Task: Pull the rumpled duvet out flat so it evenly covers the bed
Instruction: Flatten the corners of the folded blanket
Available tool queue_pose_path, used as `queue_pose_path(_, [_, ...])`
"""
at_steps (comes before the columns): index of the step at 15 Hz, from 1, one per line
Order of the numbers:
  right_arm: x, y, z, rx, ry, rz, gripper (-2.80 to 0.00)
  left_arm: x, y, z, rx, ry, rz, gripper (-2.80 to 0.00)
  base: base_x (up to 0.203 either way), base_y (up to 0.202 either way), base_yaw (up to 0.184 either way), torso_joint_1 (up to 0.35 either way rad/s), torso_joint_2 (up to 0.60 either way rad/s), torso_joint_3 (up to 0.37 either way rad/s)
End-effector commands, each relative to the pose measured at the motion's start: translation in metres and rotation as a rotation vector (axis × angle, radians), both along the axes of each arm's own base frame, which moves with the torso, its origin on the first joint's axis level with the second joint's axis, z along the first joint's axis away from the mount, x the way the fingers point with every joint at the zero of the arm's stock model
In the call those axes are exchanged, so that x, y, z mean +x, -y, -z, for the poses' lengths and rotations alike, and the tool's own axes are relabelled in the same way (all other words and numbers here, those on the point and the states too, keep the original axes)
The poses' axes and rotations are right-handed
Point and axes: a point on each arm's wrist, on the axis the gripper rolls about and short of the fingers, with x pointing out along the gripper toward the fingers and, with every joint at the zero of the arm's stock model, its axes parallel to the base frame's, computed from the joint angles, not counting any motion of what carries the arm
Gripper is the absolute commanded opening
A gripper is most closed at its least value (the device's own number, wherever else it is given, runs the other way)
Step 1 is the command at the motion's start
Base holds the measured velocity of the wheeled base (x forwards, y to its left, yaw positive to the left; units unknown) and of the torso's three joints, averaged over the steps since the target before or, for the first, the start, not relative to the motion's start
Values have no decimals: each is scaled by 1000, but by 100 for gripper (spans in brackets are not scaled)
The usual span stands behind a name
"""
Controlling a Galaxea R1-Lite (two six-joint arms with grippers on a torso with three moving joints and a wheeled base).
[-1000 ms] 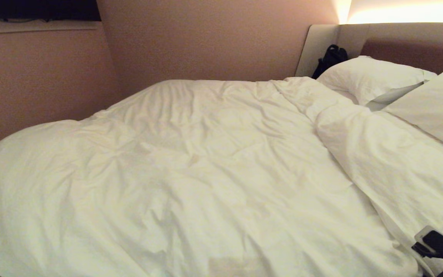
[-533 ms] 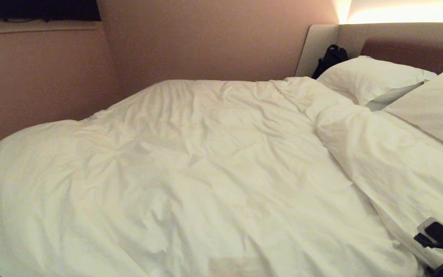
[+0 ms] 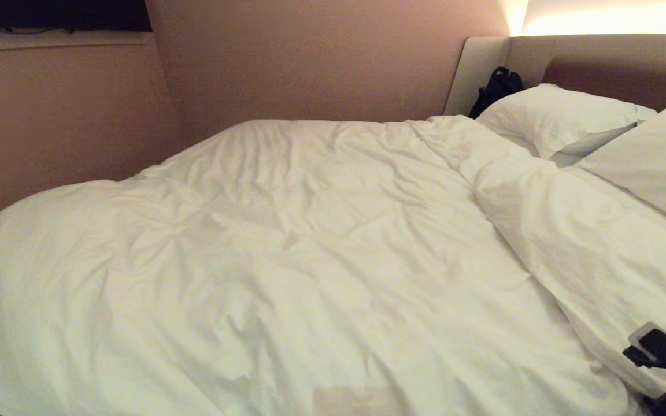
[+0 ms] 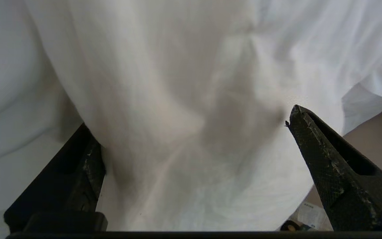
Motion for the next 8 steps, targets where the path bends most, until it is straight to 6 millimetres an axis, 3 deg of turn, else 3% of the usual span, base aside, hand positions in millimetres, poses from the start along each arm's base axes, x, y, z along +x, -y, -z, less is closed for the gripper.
queue_pose_path(1, [1, 0, 3, 1, -17, -1, 0, 0, 0, 0, -1, 1, 0, -280, 0, 0, 0, 0, 0, 0])
queue_pose_path(8, [-1, 0, -1, -5, 9, -5, 0, 0, 0, 0, 0, 1, 0, -280, 0, 0, 0, 0, 0, 0])
